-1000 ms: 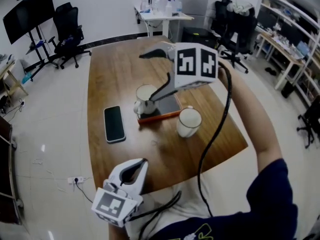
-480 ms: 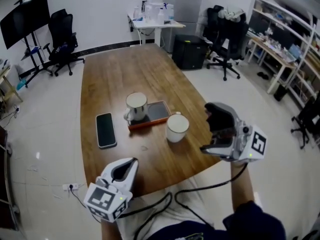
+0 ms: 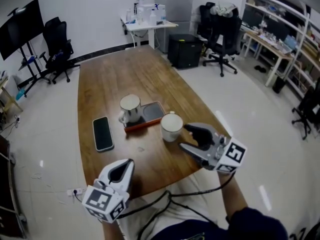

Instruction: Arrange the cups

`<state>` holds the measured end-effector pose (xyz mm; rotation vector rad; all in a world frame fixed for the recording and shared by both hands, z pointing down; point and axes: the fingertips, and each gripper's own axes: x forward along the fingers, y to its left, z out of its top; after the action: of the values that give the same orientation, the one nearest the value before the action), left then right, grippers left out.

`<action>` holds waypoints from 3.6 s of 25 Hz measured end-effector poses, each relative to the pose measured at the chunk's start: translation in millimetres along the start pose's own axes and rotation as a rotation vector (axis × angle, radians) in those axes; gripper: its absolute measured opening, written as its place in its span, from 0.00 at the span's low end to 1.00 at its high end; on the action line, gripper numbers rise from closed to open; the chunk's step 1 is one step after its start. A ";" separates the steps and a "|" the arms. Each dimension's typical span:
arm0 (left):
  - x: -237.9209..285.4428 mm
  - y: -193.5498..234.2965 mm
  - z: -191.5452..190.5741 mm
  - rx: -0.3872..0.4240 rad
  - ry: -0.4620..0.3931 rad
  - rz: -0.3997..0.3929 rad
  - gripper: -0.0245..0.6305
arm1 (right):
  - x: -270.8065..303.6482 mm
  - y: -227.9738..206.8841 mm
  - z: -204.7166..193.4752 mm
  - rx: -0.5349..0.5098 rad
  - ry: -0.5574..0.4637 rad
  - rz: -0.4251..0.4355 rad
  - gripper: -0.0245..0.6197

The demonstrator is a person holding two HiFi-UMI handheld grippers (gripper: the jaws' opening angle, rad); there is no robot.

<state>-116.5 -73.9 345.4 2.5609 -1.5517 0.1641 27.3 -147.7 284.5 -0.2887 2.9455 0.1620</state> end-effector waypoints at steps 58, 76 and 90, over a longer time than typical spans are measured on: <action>33.1 -5.0 8.4 0.006 0.005 -0.040 0.04 | 22.2 24.9 -60.2 0.143 0.366 0.047 0.04; 32.5 -5.3 9.1 0.006 0.007 -0.038 0.04 | 22.2 26.0 -57.2 0.141 0.355 0.046 0.04; 33.2 -3.9 8.2 0.005 0.006 -0.037 0.04 | 12.7 25.0 -64.6 0.166 0.408 0.098 0.26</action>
<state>-97.5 -102.5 342.6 2.5887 -1.5028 0.1719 -0.6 -133.7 347.6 -0.1702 3.3514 -0.1486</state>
